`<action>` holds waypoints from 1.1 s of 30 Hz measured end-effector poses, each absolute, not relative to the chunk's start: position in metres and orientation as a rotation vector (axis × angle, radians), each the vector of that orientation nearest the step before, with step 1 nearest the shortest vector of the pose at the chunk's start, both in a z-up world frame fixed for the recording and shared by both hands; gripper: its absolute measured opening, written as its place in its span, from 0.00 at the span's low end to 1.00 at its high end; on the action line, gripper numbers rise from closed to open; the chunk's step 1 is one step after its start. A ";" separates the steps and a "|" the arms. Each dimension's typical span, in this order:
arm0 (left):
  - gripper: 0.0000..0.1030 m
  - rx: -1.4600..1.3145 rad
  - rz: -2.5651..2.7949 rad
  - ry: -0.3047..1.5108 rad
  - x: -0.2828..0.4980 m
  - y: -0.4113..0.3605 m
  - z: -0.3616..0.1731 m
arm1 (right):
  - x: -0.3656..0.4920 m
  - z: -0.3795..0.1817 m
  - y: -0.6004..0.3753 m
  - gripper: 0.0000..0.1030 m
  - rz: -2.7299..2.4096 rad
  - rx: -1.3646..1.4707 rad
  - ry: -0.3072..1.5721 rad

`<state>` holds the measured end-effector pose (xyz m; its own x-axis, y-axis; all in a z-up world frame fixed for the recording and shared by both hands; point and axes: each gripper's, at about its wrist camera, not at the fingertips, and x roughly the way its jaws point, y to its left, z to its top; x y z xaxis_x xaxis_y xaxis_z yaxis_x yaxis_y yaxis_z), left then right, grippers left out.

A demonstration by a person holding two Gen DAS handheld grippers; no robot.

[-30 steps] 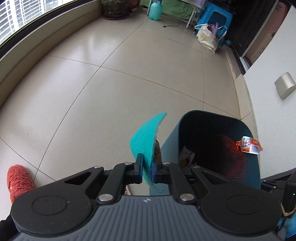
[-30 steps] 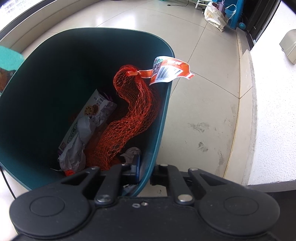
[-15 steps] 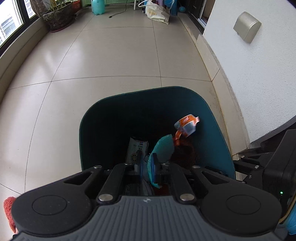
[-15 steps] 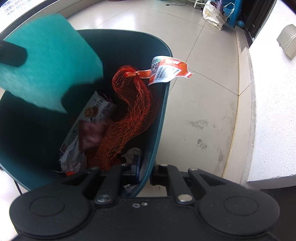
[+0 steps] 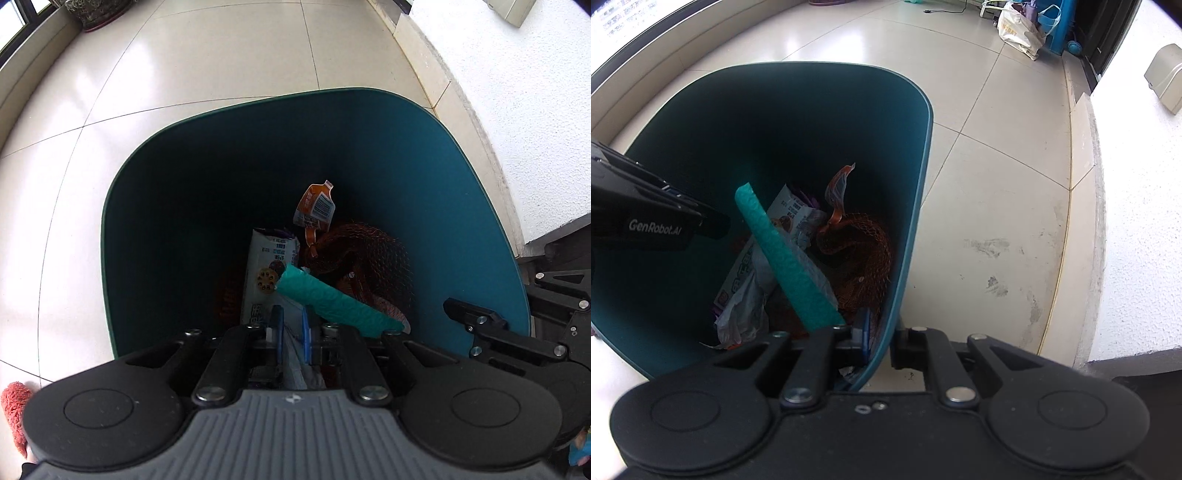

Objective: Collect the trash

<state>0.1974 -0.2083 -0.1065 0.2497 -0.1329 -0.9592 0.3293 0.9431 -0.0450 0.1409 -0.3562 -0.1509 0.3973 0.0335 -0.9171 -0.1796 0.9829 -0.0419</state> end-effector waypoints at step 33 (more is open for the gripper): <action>0.77 -0.113 0.024 1.273 0.201 -0.018 -0.134 | 0.144 -0.141 -0.369 0.04 0.007 -0.061 1.151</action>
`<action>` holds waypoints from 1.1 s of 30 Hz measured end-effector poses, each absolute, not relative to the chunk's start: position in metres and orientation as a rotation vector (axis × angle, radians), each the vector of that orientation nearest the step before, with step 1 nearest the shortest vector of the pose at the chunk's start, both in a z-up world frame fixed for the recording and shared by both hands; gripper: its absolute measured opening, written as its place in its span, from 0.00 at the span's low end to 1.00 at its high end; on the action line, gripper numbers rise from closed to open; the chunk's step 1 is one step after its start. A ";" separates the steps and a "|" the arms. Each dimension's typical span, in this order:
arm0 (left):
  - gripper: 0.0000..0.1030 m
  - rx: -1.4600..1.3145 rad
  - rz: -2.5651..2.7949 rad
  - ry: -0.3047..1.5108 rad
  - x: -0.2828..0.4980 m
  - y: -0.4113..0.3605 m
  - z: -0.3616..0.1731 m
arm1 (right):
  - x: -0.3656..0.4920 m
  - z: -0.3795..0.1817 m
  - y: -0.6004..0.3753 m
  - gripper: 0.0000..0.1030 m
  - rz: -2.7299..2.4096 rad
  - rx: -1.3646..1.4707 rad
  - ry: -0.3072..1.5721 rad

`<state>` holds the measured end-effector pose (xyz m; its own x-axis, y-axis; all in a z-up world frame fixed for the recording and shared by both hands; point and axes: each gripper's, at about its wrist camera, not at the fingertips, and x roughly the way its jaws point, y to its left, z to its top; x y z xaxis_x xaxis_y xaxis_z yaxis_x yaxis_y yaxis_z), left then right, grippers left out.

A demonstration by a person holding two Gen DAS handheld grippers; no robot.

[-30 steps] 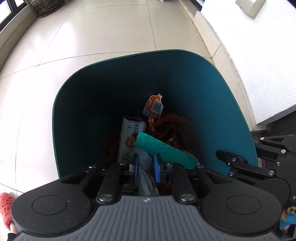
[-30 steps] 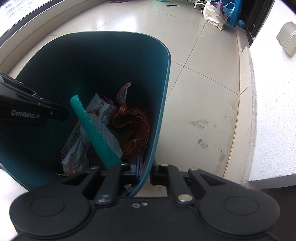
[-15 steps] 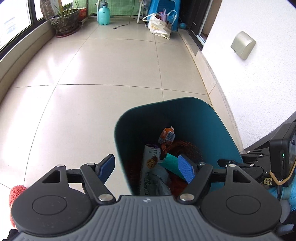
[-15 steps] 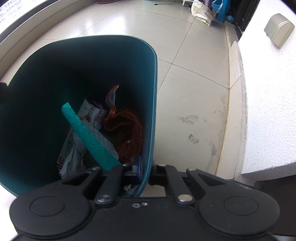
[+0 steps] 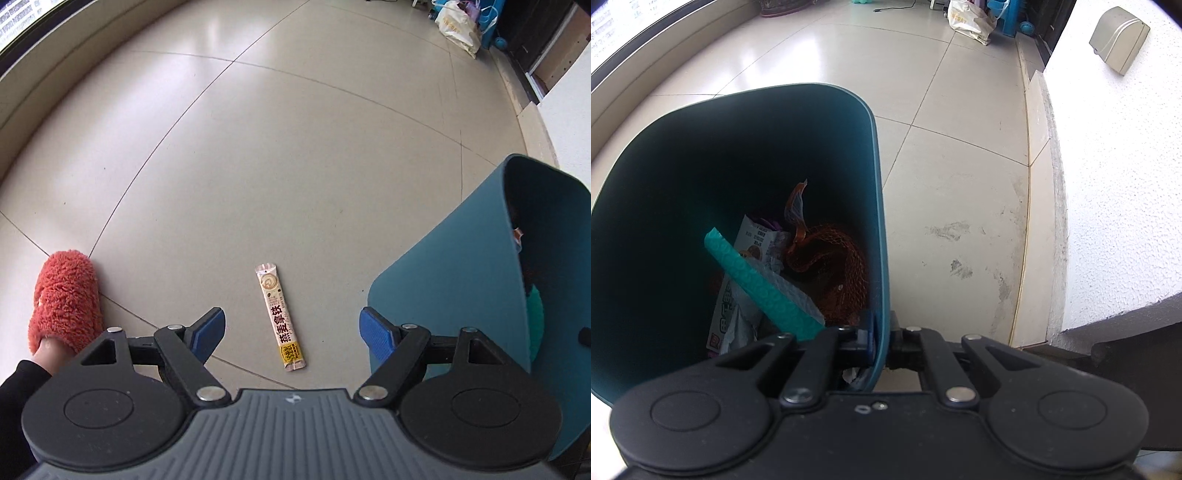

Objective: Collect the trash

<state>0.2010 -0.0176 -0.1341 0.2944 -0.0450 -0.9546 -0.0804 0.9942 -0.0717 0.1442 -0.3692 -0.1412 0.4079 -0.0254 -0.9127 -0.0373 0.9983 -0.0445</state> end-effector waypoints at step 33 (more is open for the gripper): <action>0.27 -0.059 0.089 1.572 0.279 -0.034 -0.335 | 0.144 -0.153 -0.376 0.05 0.063 -0.021 1.213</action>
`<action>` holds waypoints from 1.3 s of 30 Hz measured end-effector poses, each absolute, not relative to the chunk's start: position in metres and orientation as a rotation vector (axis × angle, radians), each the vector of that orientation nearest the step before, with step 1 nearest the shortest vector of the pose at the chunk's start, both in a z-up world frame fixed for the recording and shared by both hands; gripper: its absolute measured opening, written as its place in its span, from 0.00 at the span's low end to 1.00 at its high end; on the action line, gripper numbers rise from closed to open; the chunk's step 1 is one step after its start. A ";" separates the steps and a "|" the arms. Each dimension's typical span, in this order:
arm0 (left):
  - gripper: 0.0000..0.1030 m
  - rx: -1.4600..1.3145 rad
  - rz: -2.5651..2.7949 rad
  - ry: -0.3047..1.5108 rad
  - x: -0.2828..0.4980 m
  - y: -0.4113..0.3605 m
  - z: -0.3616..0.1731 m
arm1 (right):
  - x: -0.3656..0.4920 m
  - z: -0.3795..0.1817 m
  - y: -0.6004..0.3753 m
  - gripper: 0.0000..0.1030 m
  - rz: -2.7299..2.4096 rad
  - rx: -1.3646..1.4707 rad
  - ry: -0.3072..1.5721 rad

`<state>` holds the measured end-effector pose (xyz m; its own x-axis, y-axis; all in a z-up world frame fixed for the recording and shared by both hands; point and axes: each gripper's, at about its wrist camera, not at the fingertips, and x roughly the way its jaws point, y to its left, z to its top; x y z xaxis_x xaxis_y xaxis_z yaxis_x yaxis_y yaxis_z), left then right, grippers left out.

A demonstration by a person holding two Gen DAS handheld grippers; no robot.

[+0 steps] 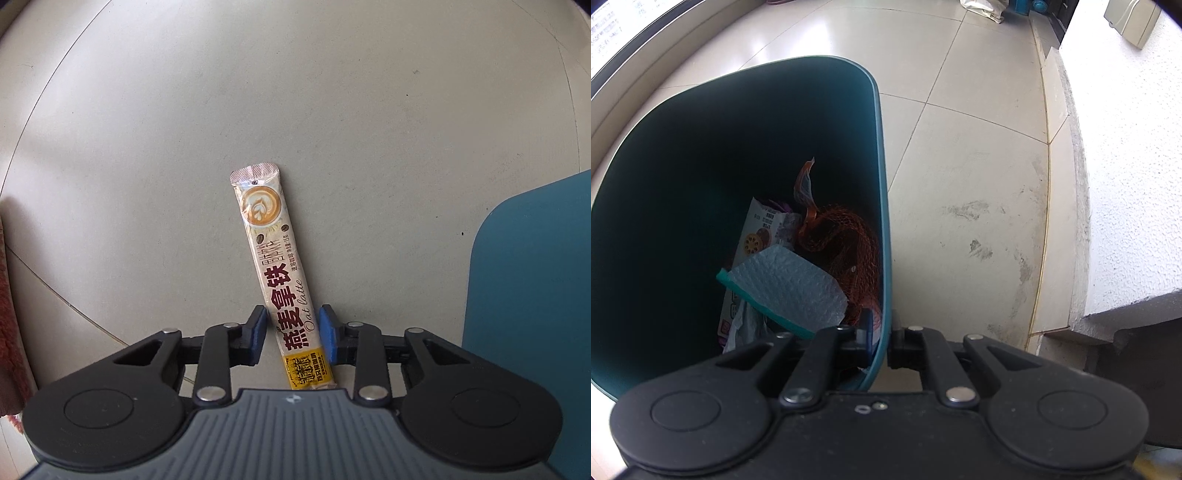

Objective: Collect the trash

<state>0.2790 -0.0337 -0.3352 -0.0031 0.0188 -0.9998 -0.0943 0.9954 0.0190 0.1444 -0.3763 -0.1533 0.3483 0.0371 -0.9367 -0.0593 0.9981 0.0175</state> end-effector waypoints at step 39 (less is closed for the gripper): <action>0.12 -0.086 -0.272 1.052 0.172 -0.100 -0.016 | 0.149 -0.154 -0.367 0.04 -0.003 -0.042 1.201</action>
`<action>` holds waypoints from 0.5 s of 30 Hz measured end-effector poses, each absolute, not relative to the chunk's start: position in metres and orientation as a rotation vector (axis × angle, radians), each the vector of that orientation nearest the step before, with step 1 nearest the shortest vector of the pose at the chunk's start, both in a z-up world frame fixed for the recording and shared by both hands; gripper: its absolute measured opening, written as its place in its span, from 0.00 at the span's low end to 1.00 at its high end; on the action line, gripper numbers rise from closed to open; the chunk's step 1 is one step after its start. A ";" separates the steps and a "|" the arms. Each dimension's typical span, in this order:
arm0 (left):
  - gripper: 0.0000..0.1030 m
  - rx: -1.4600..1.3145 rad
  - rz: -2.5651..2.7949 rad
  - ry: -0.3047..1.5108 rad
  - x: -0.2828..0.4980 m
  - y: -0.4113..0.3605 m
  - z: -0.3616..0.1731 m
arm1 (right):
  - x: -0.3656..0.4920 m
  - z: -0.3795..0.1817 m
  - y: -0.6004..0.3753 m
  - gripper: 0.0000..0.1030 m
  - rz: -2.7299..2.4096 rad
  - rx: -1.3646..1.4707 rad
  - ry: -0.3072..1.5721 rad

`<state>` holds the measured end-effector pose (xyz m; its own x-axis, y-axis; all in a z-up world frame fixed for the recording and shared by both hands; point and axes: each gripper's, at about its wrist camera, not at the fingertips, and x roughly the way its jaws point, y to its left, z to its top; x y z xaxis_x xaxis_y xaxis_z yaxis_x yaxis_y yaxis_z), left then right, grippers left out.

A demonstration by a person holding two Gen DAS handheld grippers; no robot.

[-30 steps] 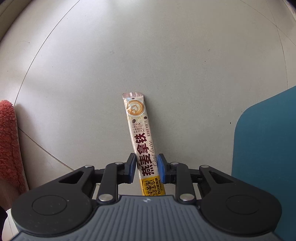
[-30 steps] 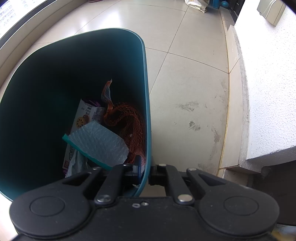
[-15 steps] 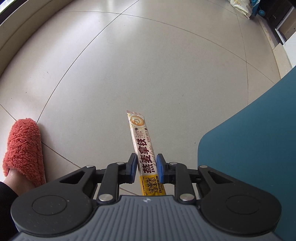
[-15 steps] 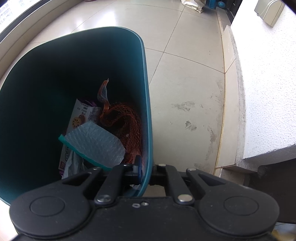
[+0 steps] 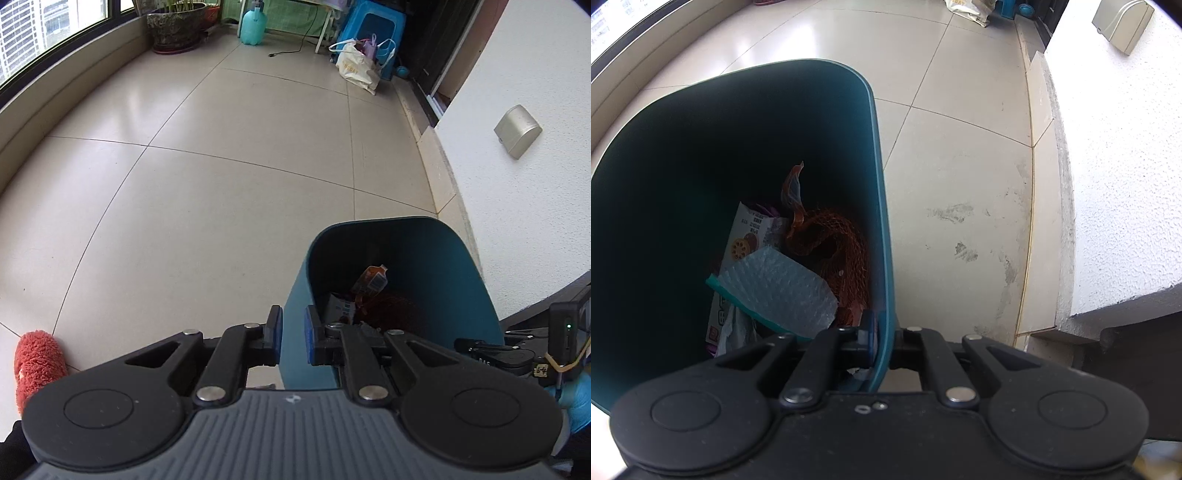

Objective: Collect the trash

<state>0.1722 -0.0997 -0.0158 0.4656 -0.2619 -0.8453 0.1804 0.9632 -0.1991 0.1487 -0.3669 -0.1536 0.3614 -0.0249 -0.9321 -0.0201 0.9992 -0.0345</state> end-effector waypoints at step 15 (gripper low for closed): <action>0.28 -0.049 -0.184 1.391 0.199 -0.071 -0.180 | 0.147 -0.149 -0.369 0.05 0.022 -0.043 1.190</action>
